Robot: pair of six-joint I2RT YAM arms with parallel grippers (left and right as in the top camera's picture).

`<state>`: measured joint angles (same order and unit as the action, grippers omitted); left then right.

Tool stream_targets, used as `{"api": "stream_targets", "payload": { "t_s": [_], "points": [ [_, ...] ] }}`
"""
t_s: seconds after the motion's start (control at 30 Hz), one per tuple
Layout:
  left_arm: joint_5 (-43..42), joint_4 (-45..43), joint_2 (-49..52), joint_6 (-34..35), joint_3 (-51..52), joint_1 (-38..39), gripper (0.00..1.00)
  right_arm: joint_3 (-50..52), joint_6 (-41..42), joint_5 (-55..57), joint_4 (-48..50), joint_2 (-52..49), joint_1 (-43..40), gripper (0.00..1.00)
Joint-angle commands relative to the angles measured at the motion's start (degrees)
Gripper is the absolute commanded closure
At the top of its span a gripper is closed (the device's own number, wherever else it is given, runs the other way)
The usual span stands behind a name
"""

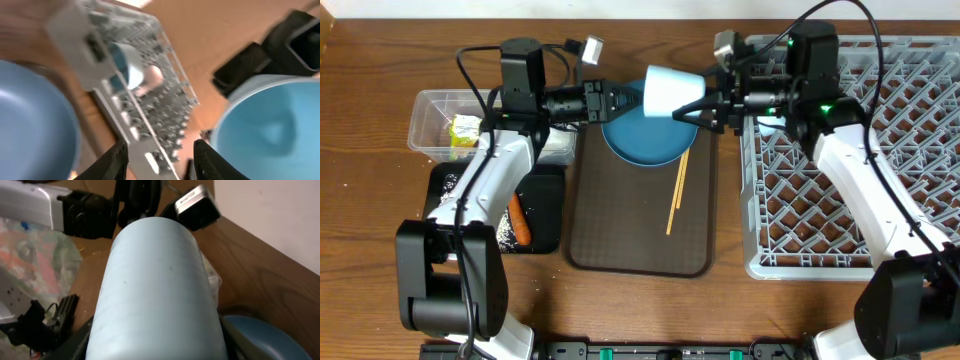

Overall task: Sort waste into correct bins and load items into the dishwasher rack
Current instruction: 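Release the cup from the left gripper and carry it right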

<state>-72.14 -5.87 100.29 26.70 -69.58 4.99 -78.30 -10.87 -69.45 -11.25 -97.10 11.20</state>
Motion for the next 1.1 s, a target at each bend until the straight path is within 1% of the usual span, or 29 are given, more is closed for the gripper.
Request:
{"api": "stream_targets", "payload": {
  "t_s": [0.0, 0.1, 0.17, 0.27, 0.43, 0.5, 0.6, 0.7, 0.83, 0.97, 1.07],
  "points": [
    [5.9, 1.2, 0.0, -1.3, 1.1, -0.6, 0.57, -1.6, 5.1, 1.9, -0.1, 1.6, -1.8, 0.89],
    [8.9, 4.2, 0.0, -1.7, 1.1, -0.6, 0.57, -1.6, 7.8, 5.7, -1.5, 2.6, -3.5, 0.90],
    [10.3, 6.2, 0.0, -3.2, 1.1, -0.6, 0.57, -1.6, 8.7, 9.2, -3.9, 3.8, -4.9, 0.92],
    [12.4, 9.0, 0.0, -4.7, 1.1, -0.6, 0.57, -1.6, 8.7, 16.9, -9.9, 6.5, -6.8, 0.94],
    [16.5, 11.2, 0.0, -5.3, 1.1, -0.6, 0.57, -1.6, 8.7, 34.0, -21.2, 12.1, -9.0, 0.94],
    [17.8, 11.7, 0.0, -5.3, 1.1, -0.6, 0.57, -1.6, 10.1, 42.5, -27.5, 15.0, -9.9, 0.94],
    [19.1, 12.5, 0.0, -5.3, 1.1, -0.6, 0.57, -1.6, 11.8, 50.0, -34.8, 18.0, -11.0, 0.95],
    [20.6, 13.2, 0.0, -5.3, 1.1, -0.6, 0.57, -1.6, 13.3, 53.8, -40.0, 19.9, -12.6, 0.95],
    [22.5, 14.8, 0.0, -5.3, 1.1, -0.6, 0.57, -1.6, 13.8, 54.2, -46.6, 20.6, -15.1, 0.96],
    [28.7, 17.0, 0.0, -5.3, 1.1, -0.6, 0.57, -1.6, 13.8, 58.7, -53.8, 20.3, -16.4, 0.96],
    [33.0, 17.2, 0.0, -5.3, 1.1, -0.6, 0.57, -1.6, 15.1, 60.3, -56.2, 20.2, -16.4, 0.97]
  ]
}}
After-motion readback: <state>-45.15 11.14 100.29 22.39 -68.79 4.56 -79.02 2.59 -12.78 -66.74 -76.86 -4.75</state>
